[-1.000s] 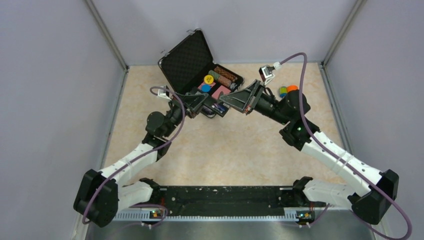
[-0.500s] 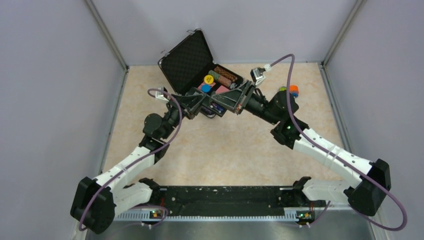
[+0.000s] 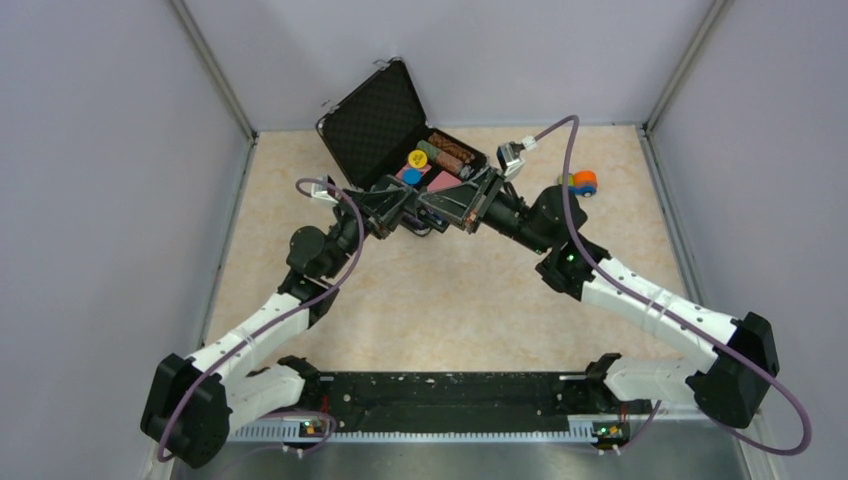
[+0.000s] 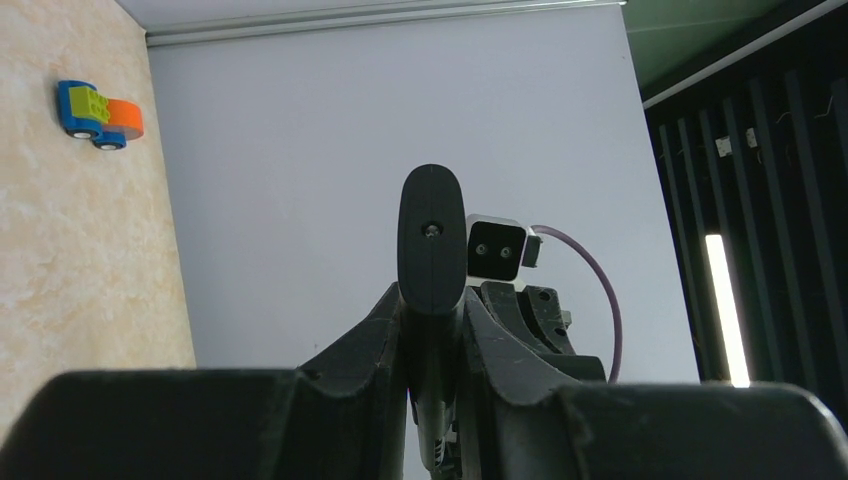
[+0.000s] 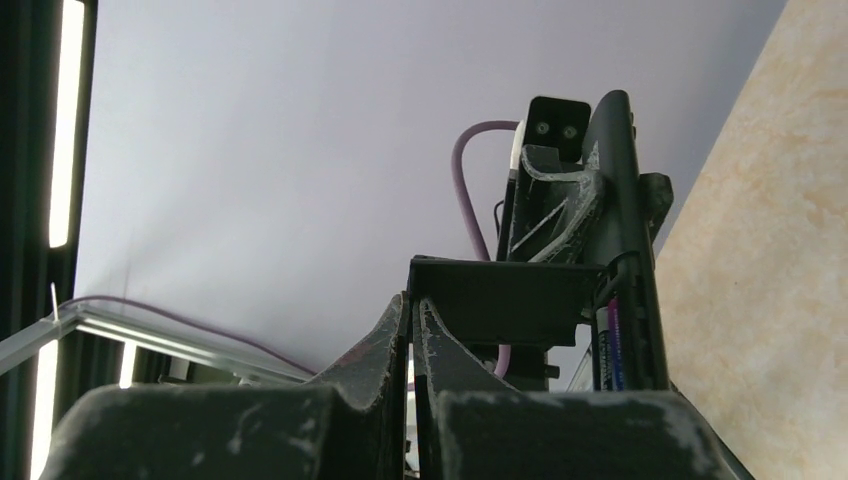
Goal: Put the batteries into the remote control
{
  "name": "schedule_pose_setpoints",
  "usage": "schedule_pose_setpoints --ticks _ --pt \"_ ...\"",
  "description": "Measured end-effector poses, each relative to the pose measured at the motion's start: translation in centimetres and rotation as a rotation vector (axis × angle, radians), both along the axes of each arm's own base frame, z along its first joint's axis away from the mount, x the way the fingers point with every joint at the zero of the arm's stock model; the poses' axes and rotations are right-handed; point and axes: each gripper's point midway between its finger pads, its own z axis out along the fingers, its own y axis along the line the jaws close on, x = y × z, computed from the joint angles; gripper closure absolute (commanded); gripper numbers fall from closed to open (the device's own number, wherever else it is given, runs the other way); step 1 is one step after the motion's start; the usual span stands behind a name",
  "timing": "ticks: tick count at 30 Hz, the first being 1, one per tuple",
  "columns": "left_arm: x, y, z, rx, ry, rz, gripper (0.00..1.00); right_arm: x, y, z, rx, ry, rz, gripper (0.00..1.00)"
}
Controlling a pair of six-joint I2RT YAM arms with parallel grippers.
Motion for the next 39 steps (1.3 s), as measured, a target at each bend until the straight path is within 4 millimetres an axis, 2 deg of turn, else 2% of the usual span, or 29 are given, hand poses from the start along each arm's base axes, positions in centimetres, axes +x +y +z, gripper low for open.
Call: schedule_pose_setpoints --ticks 4,17,21,30,39 --pt "0.1 0.0 -0.2 0.003 0.01 0.003 1.0 0.4 0.1 -0.9 -0.015 0.017 -0.015 1.0" --pt "0.2 -0.1 -0.8 0.006 0.041 0.001 1.0 0.6 -0.4 -1.8 -0.02 0.028 -0.041 1.0" --pt "0.2 -0.1 -0.8 -0.001 0.049 -0.002 1.0 0.2 -0.9 -2.1 -0.031 0.032 -0.051 0.92" --pt "0.4 0.0 -0.8 -0.007 0.055 0.007 1.0 -0.3 -1.8 -3.2 -0.077 0.069 -0.068 0.85" --pt "0.9 0.2 -1.7 0.009 0.086 0.029 1.0 -0.5 -2.0 -4.6 -0.122 0.111 -0.069 0.89"
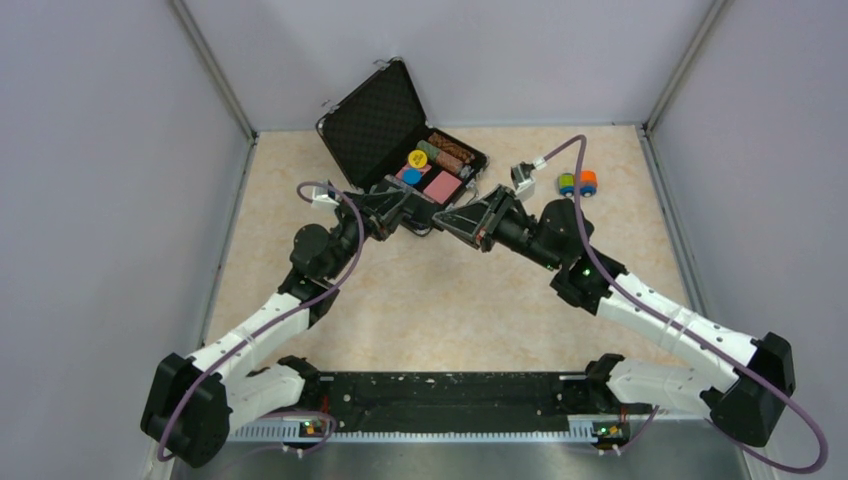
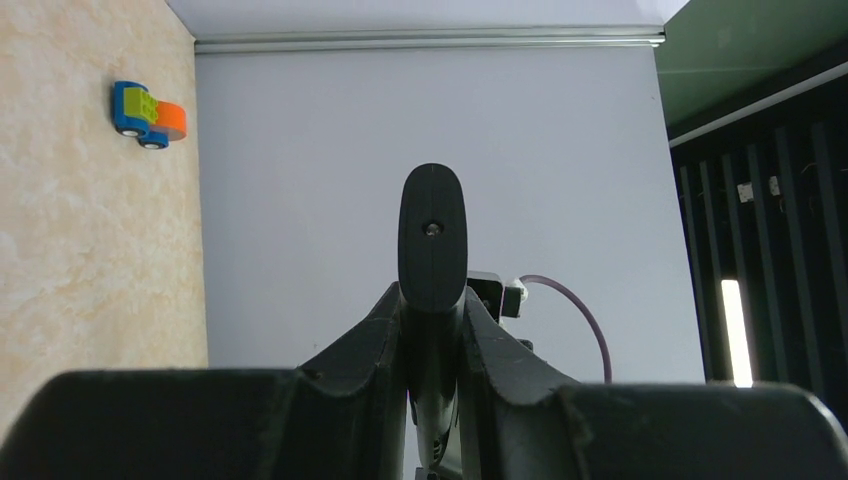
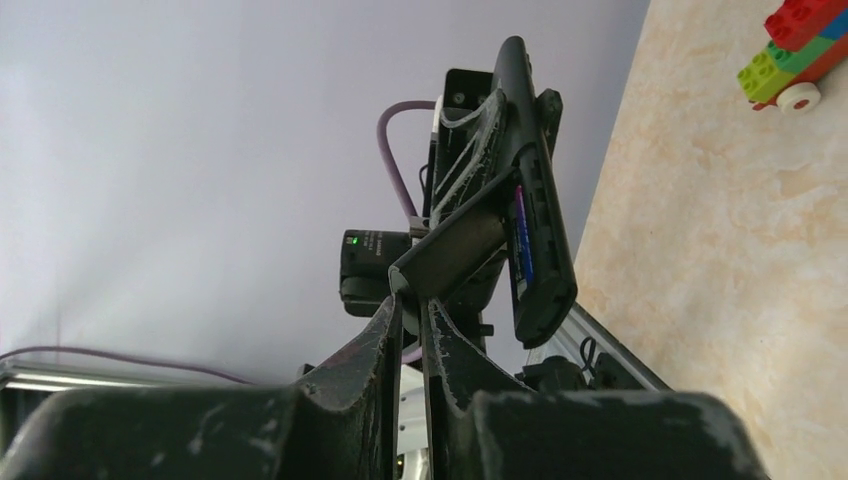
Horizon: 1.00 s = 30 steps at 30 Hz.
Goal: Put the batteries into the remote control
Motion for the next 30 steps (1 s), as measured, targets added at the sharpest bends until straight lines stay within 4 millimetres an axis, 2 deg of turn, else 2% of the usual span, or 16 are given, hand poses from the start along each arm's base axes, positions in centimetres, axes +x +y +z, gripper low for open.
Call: schedule_pose_setpoints --ticks 13,24,30 --pt "0.3 0.2 -0.5 0.011 0.018 0.015 1.0 0.3 -0.8 -1.7 -0.031 0.074 -0.039 0.91" --pt "0.5 0.3 -1.1 0.017 0.043 0.023 1.0 1.0 -2.2 -5.0 -0.037 0.198 -0.122 0.96" --pt "0.0 -0.3 -1.1 0.019 0.042 -0.012 1.0 1.3 -2.9 -6.9 -0.023 0.277 -0.17 0.96"
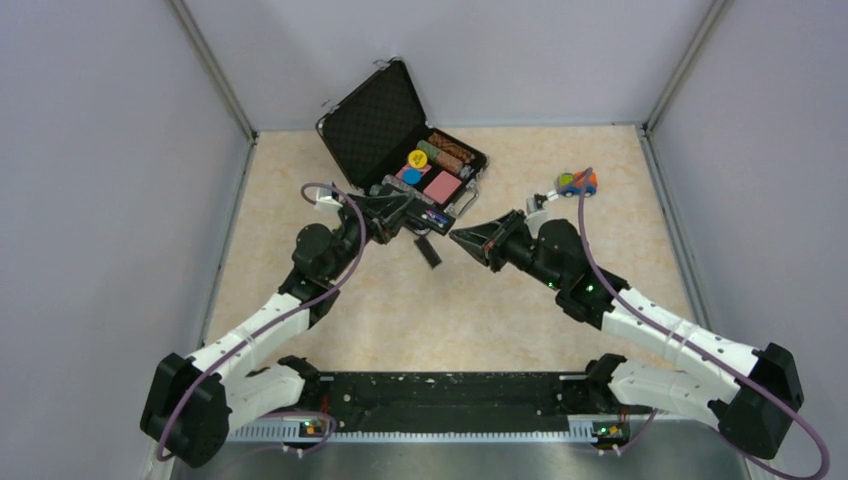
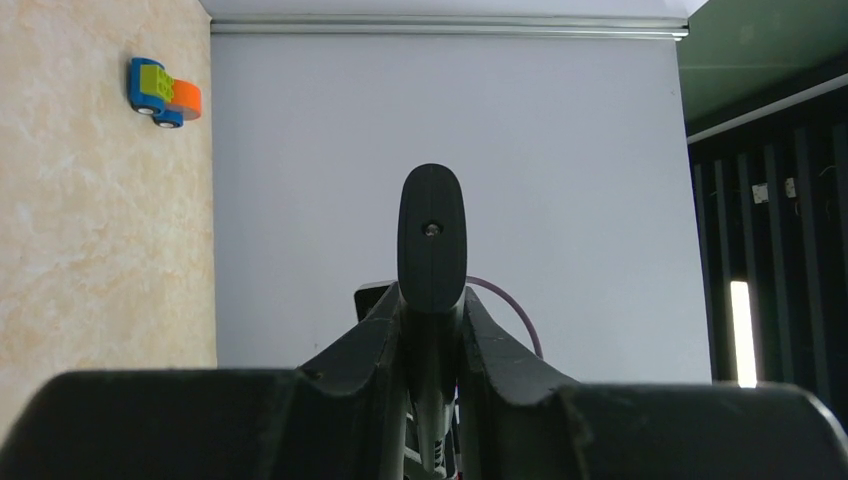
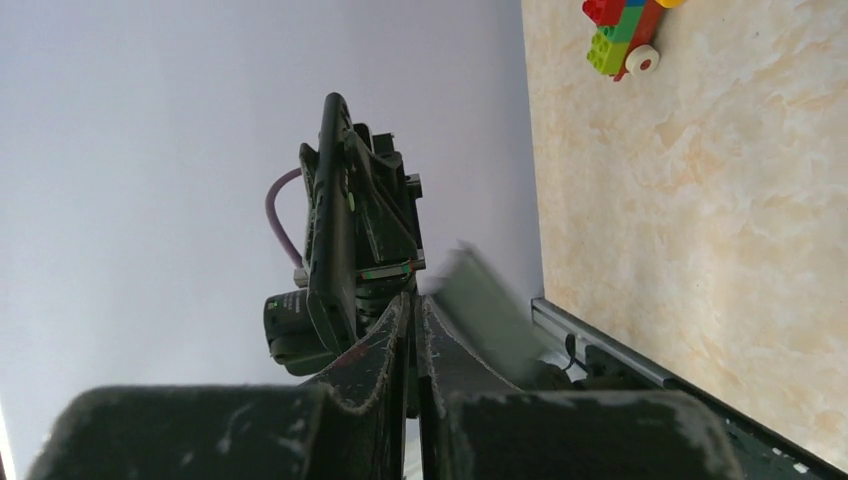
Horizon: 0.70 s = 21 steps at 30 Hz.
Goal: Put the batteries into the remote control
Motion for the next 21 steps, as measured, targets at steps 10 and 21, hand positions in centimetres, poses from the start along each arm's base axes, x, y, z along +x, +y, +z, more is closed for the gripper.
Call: schedule_pose_setpoints --ticks 10,21 --pt "0.1 -0.1 -0.9 0.038 0.012 0.006 1.0 0.1 -0.4 -0.4 0.004 0.027 -0.016 0.9" --pt "1.3 3.4 -4.9 0.3 0.04 0.188 1.0 -0.3 -1.8 -8.7 -0.472 -0.006 0.113 0.52"
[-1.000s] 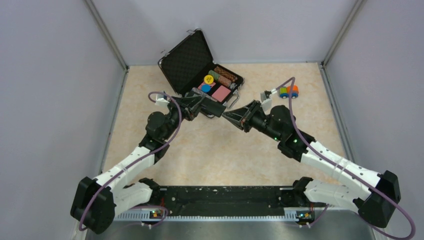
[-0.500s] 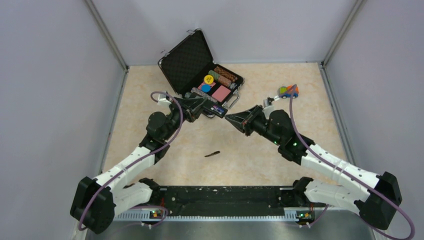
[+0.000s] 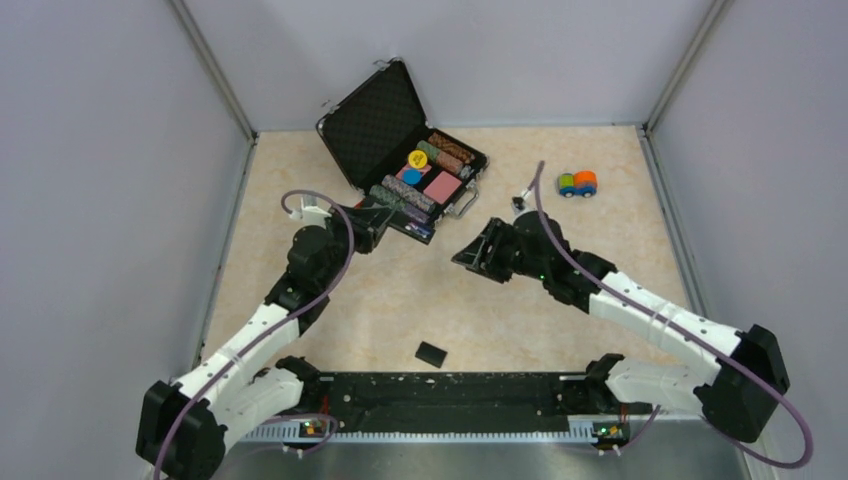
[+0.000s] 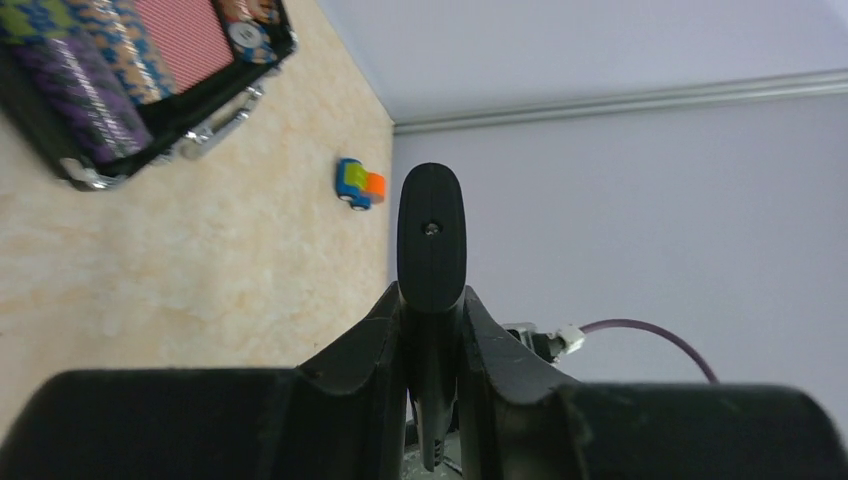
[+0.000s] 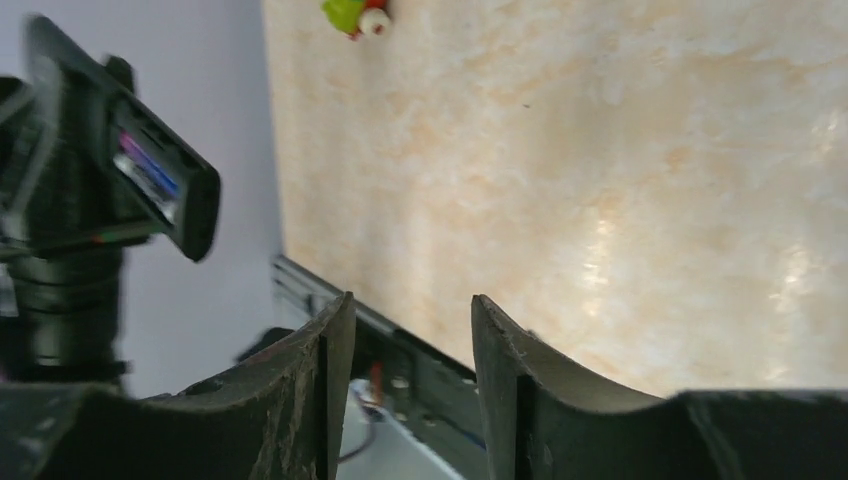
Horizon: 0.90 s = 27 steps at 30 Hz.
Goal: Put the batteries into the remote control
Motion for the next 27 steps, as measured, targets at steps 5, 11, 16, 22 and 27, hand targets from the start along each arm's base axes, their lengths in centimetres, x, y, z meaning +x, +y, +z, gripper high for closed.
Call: schedule_pose_setpoints --ticks 5,11,16,22,27 --pt "0.1 2.5 -2.7 0.125 0.067 0.076 1.0 -1.9 0.9 -5.0 -0.263 -0.048 0.246 0.45" --pt "-0.2 5.7 -6.6 0.282 0.192 0.151 1.0 -9.1 4.4 -10.8 -0.529 -0.143 0.688 0.32" --pt "-0.6 8.1 -8.4 0.369 0.263 0.194 1.0 -12.8 6.8 -14.4 -0.691 -0.25 0.949 0.28" --pt "-0.9 9.8 -9.7 0.402 0.313 0.203 1.0 -12.8 5.5 -16.8 -0.83 -0.297 1.046 0.28" --pt "-0.8 10.2 -10.0 0.394 0.33 0.186 1.0 -12.5 5.3 -17.6 -0.88 -0.321 1.092 0.28"
